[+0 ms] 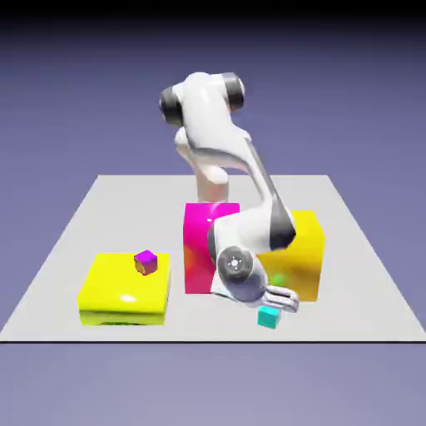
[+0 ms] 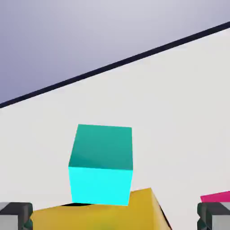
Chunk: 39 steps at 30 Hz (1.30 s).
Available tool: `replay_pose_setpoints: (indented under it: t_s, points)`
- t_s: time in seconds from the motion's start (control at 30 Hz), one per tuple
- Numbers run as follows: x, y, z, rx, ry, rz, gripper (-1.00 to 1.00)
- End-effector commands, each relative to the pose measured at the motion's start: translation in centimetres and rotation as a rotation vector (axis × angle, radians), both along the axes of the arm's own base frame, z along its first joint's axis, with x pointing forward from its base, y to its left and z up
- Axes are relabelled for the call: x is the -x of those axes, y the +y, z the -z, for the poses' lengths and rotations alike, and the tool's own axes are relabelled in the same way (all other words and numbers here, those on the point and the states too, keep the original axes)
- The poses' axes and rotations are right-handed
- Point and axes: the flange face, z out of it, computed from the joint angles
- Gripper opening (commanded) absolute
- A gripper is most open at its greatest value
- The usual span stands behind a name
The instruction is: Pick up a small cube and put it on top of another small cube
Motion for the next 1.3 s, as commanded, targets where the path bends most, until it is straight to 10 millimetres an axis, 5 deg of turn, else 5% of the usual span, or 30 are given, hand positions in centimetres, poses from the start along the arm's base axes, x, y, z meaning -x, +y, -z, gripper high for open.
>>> replay_pose_setpoints:
  t_s: [0.0, 0.13, 0.27, 0.3, 0.33, 0.47, 0.53, 0.73, 0.97, 1.03, 1.27]
  points:
    - [0.0, 0.2, 0.8, -0.012, 0.042, 0.007, 0.00]
    - [-0.1, 0.4, 2.5, -0.040, 0.133, 0.021, 0.00]
    - [3.6, 2.2, 7.5, -0.040, 0.133, 0.021, 0.00]
    - [3.6, 2.2, 7.5, -0.040, 0.133, 0.021, -1.00]
    - [3.6, 2.2, 7.5, -0.040, 0.133, 0.021, -1.00]
    - [0.0, 0.6, 2.0, -0.039, 0.132, 0.008, -1.00]
    - [0.4, 1.5, -1.5, -0.035, 0.126, -0.077, -1.00]
    - [3.0, 4.2, -11.9, -0.020, 0.123, -0.313, -1.00]
    - [8.4, 6.9, -23.7, -0.001, 0.139, -0.549, -1.00]
    - [8.8, 7.1, -24.4, 0.000, 0.141, -0.561, -1.00]
    - [12.8, 6.5, -19.5, 0.000, 0.141, -0.561, -1.00]
